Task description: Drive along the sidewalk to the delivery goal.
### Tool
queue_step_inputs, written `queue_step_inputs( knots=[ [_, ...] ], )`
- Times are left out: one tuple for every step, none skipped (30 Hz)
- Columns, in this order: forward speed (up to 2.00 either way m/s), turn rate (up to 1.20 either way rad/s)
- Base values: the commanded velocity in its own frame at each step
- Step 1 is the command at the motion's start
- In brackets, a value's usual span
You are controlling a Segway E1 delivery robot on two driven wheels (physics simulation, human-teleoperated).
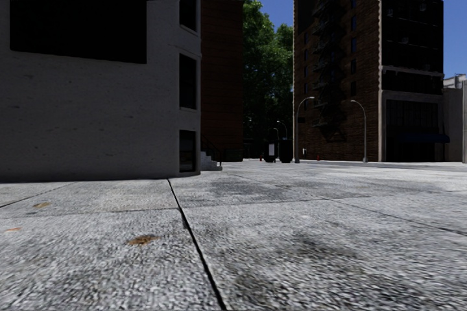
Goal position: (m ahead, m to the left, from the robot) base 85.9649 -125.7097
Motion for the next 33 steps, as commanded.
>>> queue_step_inputs(
  knots=[
    [2.00, 0.00],
    [2.00, 0.00],
    [2.00, 0.00],
    [2.00, 0.00],
    [2.00, 0.00],
    [2.00, 0.00],
    [2.00, 0.00],
    [2.00, 0.00],
    [2.00, 0.00],
    [2.00, 0.00],
    [2.00, 0.00],
    [2.00, 0.00],
    [2.00, 0.00],
    [2.00, 0.00],
    [2.00, 0.00],
    [2.00, 0.00],
    [2.00, 0.00],
    [2.00, 0.00],
    [2.00, 0.00],
    [2.00, 0.00],
    [2.00, 0.00],
    [2.00, 0.00],
    [2.00, 0.00],
    [2.00, 0.00],
    [2.00, 0.00],
    [2.00, 0.00],
    [2.00, 0.00],
    [2.00, 0.00],
    [2.00, 0.00],
    [2.00, 0.00],
    [2.00, 0.00],
    [2.00, 0.00],
    [2.00, 0.00]
  ],
)
